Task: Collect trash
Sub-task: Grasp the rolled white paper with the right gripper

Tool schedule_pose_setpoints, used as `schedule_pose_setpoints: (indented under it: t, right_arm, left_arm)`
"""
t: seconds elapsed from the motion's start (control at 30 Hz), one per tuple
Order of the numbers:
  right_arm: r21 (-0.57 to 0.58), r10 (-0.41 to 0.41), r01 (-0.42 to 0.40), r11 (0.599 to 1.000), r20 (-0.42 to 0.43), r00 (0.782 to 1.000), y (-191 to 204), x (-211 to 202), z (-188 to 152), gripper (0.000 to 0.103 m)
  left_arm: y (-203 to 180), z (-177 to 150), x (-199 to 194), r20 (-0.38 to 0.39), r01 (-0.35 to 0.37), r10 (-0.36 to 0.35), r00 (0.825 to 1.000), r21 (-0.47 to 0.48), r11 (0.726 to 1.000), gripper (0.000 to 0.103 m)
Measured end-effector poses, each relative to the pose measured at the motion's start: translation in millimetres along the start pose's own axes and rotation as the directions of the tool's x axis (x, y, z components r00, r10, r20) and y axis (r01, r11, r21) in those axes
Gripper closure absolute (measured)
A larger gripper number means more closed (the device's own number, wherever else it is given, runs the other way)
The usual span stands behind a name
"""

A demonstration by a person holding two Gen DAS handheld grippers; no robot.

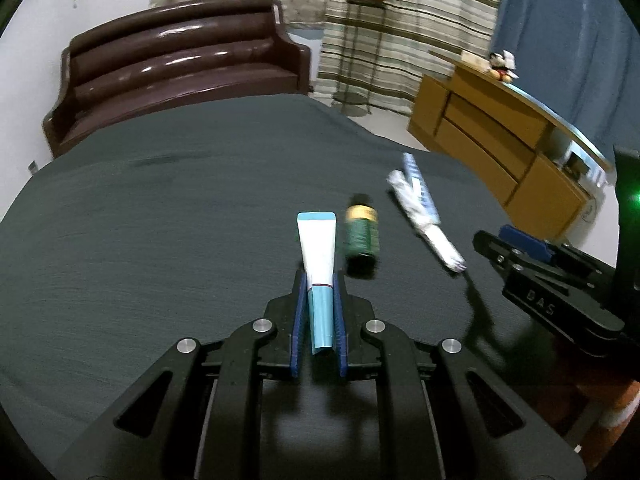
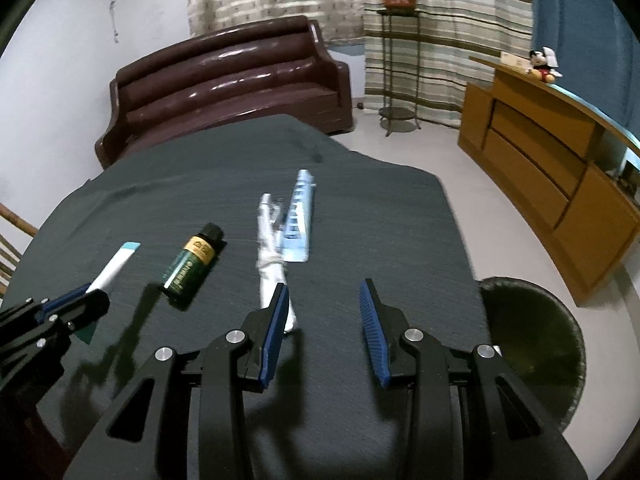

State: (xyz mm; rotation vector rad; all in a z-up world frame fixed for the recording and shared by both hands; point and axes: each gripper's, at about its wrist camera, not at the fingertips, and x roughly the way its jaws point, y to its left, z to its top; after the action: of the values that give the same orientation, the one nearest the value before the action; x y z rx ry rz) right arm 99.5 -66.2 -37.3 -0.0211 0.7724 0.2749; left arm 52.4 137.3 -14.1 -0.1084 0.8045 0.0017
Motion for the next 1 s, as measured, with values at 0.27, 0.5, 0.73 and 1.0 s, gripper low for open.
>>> schedule_pose_setpoints:
  t: [0.27,0.5,0.73,1.0]
  right_arm:
    - [-0.045,0.02,-0.022,0.999,-0.049,0.999,25.7,20.6,12.4,0.066]
    - [-0.064,0.012,-0.02,0.998,-0.129,0.992,34.8,37.7,11.9,0.066]
    - [-0.095,0.014,-0.025,0.995,-0.12,0.993,44.2,33.3,8.7,0.086]
    - [-0.092,0.027,-0.036,0.995,-0.091,0.996,46.4,18.9,4.0,0.086]
  left_arm:
    - [39.2,8.6,13.0,-0.003,-0.053,0.053,0.999,-0.056,0.997,0.09]
    - [53.0,11.2,22.6,-0.013,-0.063,0.063,0.998,-0.076,0.995,0.09]
    - [56.2,10.0,26.0,-0.017,-0.054,0.052,0.998,-0.085,0.995,0.09]
    - [52.0,8.5,19.6,-0.005,-0.049,0.049,0.999,-0.091,0.995,0.09]
